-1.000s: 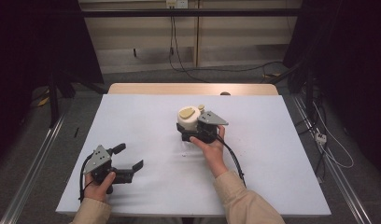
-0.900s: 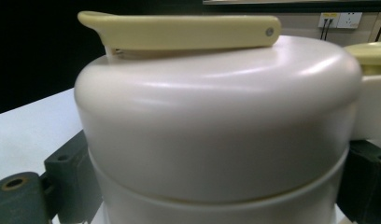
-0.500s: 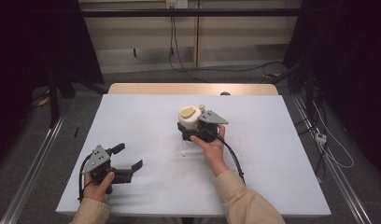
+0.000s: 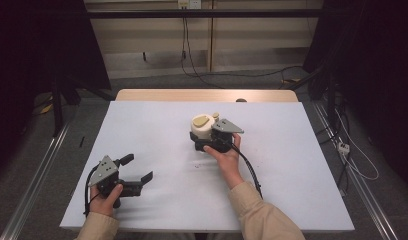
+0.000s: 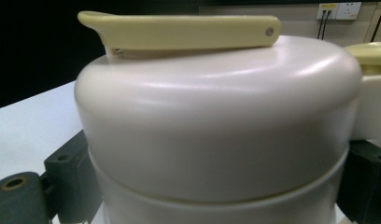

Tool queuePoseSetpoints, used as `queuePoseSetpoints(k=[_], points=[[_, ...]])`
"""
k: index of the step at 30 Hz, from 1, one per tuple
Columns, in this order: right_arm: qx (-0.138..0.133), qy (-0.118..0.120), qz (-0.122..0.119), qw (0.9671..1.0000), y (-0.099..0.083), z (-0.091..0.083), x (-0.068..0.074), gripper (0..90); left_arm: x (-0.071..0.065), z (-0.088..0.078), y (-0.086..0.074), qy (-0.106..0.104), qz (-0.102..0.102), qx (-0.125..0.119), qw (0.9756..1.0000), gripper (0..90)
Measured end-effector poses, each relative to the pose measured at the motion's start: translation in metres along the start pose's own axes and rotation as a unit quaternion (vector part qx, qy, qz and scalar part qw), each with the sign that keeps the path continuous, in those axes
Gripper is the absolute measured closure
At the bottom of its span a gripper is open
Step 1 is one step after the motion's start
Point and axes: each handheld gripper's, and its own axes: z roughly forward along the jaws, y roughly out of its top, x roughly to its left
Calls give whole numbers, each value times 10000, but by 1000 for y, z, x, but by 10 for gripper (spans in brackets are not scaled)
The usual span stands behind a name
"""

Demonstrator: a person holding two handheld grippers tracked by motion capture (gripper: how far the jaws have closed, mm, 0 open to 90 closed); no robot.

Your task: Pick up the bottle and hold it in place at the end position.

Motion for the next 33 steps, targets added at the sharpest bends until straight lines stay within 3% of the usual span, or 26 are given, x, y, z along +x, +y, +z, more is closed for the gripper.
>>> queuePoseSetpoints(k=[27,33], points=[[-24,32,28,10000,1,8,0,70,1,0,-1,21,-36,-18,10000,40],[34,48,-85,9999,-1,9,1,70,0,0,-1,26,-67,-22,10000,39]])
